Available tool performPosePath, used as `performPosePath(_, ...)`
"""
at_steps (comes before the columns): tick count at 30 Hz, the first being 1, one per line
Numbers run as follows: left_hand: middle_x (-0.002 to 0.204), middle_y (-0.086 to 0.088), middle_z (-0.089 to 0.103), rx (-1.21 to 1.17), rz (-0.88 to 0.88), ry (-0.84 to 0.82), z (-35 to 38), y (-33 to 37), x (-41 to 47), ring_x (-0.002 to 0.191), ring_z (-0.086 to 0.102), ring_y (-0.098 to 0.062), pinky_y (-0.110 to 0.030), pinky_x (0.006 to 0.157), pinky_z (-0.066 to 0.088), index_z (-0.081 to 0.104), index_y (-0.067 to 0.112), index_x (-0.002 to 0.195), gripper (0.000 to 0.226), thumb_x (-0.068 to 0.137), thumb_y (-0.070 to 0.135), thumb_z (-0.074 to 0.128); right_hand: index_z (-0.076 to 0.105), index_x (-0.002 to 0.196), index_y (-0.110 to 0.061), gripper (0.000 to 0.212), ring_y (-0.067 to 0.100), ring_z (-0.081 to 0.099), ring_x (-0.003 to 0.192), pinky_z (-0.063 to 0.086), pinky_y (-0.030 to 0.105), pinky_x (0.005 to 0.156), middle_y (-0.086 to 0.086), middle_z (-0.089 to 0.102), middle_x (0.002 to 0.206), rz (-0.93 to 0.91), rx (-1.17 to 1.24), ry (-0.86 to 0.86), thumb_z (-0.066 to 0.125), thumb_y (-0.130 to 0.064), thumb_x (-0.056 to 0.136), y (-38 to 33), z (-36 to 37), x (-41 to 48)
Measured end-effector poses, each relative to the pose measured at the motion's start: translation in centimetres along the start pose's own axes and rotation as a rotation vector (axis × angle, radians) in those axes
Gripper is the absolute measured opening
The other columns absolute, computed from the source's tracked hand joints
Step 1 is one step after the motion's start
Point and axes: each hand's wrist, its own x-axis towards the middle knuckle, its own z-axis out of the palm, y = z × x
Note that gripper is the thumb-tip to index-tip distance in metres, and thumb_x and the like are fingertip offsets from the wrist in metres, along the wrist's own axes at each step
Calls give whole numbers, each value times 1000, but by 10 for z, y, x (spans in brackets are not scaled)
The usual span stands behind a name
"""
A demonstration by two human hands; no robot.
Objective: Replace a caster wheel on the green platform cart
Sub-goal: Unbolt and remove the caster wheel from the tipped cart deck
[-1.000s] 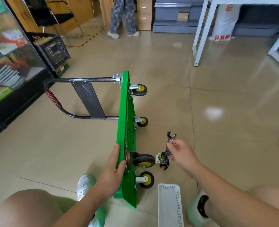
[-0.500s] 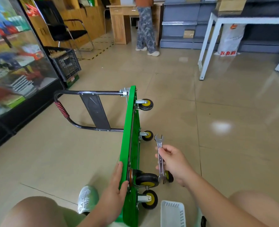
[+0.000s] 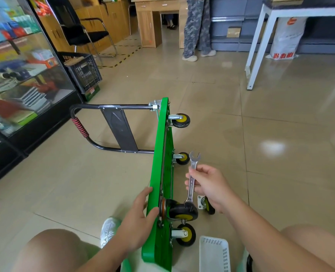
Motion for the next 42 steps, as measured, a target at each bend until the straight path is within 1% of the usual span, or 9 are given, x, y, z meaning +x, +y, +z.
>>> performPosePath(3, 153, 10, 51, -48, -15, 38, -5, 3, 8, 140, 48, -9, -42, 110, 50, 29, 57, 150, 61, 102, 36, 60, 70, 102, -7, 11, 25, 76, 88, 59, 52, 90, 6, 77, 93, -14, -31, -14, 69, -14, 95, -1, 3, 1)
performPosePath(7, 155, 11, 47, -18, 6, 54, -7, 9, 18, 139, 44, -6, -27, 107, 44, 27, 44, 158, 64, 104, 31, 58, 67, 107, -4, 16, 24, 74, 84, 60, 49, 88, 8, 74, 94, -25, -18, -25, 69, -13, 94, -3, 13, 4)
performPosePath(13, 152, 11, 50, -32, -13, 16, -9, 7, 29, 143, 43, -8, -42, 111, 50, 22, 52, 157, 71, 99, 43, 61, 67, 108, -11, 11, 20, 75, 88, 60, 42, 90, 8, 73, 103, -55, -47, -67, 64, -15, 98, -6, 30, 16)
performPosePath(19, 143, 20, 57, -78, -7, -28, -9, 5, 32, 131, 57, -9, -40, 100, 58, 28, 51, 156, 68, 99, 35, 63, 63, 117, -15, 16, 4, 74, 91, 52, 11, 65, 2, 74, 111, -101, -101, -122, 54, -13, 103, -9, 47, 24)
performPosePath(23, 140, 32, 53, -73, -2, -32, -9, 4, 32, 127, 60, -7, -38, 99, 58, 28, 49, 157, 68, 101, 31, 63, 61, 113, -21, 16, 3, 72, 97, 52, 15, 70, 0, 73, 113, -115, -129, -155, 51, -12, 104, -9, 55, 29)
performPosePath(28, 149, 23, 48, -51, 4, -47, -11, 5, 36, 127, 59, -9, -36, 99, 58, 27, 45, 157, 69, 101, 29, 63, 61, 119, -17, 19, 4, 72, 99, 53, 20, 77, -4, 73, 112, -129, -146, -187, 50, -11, 105, -11, 58, 32)
performPosePath(33, 144, 27, 48, -14, 16, -55, -14, 7, 38, 126, 60, -7, -34, 102, 56, 27, 45, 157, 69, 100, 29, 63, 62, 114, -20, 18, 4, 72, 100, 53, 28, 85, -5, 75, 110, -161, -166, -197, 51, -10, 104, -9, 61, 34)
performPosePath(38, 134, 34, 48, -32, 15, -73, -16, 10, 41, 120, 63, -6, -29, 95, 59, 28, 43, 158, 73, 98, 24, 66, 62, 116, -14, 17, 3, 72, 99, 52, 12, 75, -1, 75, 111, -180, -145, -221, 54, -8, 102, -3, 62, 31)
performPosePath(42, 138, 28, 52, -67, 18, -83, -19, 8, 43, 118, 64, -8, -34, 94, 60, 32, 41, 157, 76, 92, 29, 68, 63, 114, -13, 17, 6, 72, 100, 54, 14, 77, 4, 75, 111, -188, -101, -219, 55, -5, 101, 0, 65, 31)
